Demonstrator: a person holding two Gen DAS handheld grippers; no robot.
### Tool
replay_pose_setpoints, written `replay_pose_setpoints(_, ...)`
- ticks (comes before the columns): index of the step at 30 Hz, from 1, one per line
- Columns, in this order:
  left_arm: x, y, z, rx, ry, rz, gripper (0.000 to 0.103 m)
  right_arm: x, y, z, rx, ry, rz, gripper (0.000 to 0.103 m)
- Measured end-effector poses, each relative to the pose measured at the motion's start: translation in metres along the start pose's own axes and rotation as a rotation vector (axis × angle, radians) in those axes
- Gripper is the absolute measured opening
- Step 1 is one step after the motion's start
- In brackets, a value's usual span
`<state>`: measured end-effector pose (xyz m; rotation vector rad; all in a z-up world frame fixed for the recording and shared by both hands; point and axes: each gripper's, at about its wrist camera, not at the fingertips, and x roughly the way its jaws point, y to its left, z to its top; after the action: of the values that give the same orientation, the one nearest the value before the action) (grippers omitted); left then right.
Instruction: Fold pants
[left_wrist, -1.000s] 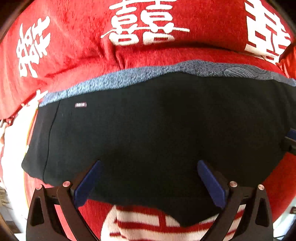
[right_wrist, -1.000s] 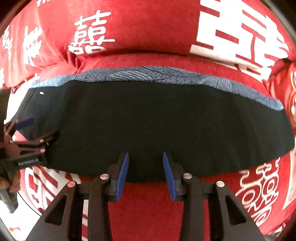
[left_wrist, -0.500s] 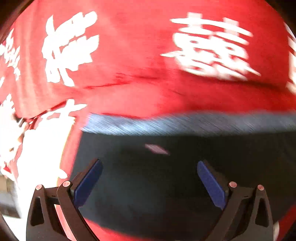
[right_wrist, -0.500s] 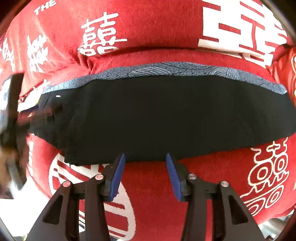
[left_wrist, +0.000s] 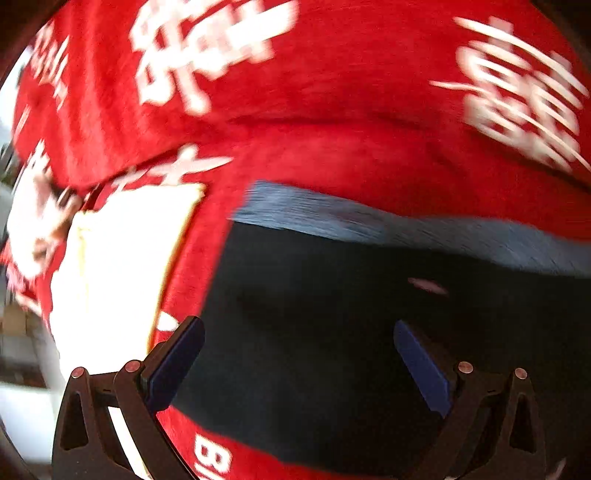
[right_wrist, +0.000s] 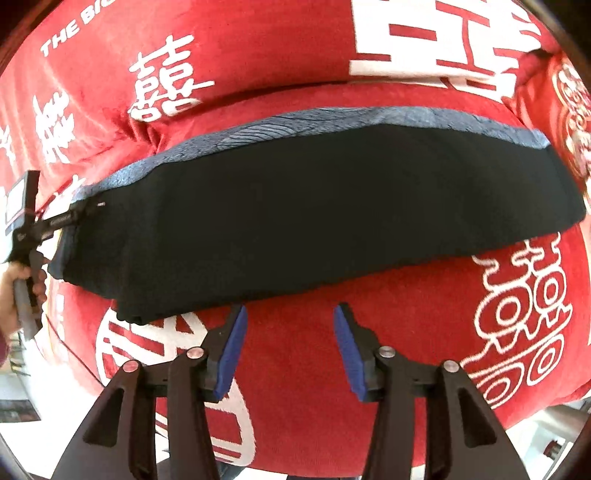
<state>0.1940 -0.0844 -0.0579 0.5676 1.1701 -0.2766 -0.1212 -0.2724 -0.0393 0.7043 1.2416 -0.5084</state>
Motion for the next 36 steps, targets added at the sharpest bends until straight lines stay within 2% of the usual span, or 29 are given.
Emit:
replay_pose_setpoints(4,-0.035,-0.059,-0.018,0.131,-0.013,-0.078,0.103,-0.004,-0.019,-0.005,0.061,0.005,0.02,0.056)
replay_pose_setpoints(7,-0.06,-0.119,-0.031,0.238,-0.026,-0.151,0.103,-0.009,-0.038,-0.009,0.112,0.002,0.03,0.056)
replay_pose_setpoints(12,-0.097,-0.206,-0.037,0.352,-0.072,-0.229,0.103,-0.022,-0.076,-0.017,0.176,-0.014,0.014,0.056)
replay_pose_setpoints(15,-0.112,-0.248,-0.035,0.378,-0.08,-0.271,0.103,-0.028,-0.104,-0.019,0.214,-0.029,-0.001,0.056)
replay_pose_setpoints(23,-0.123,-0.33,-0.022,0.386,-0.092,-0.307,0.103,-0.045,-0.202,-0.01,0.387,-0.13,-0.054,0.056)
replay_pose_setpoints(28,-0.112,-0.365,-0.019,0.384,-0.091,-0.27,0.103,-0.045,-0.269,0.016,0.523,-0.215,-0.067,0.056)
replay_pose_setpoints(32,-0.105,-0.375,-0.024,0.367,-0.075,-0.243,0.103,-0.039,-0.313,0.034,0.645,-0.266,-0.021,0.055)
replay_pose_setpoints(33,-0.104,-0.375,-0.025,0.364,-0.075,-0.24,0.103,-0.036,-0.319,0.039,0.665,-0.261,0.006,0.04)
replay_pose_setpoints(34,-0.104,-0.375,-0.025,0.358,-0.071,-0.24,0.103,-0.033,-0.323,0.041,0.675,-0.254,0.026,0.019)
replay_pose_setpoints(35,-0.107,-0.371,-0.025,0.349,-0.067,-0.24,0.103,-0.034,-0.323,0.045,0.668,-0.25,0.029,0.008)
replay_pose_setpoints(36,-0.108,-0.371,-0.025,0.347,-0.07,-0.242,0.103,-0.041,-0.321,0.047,0.643,-0.274,0.025,0.007)
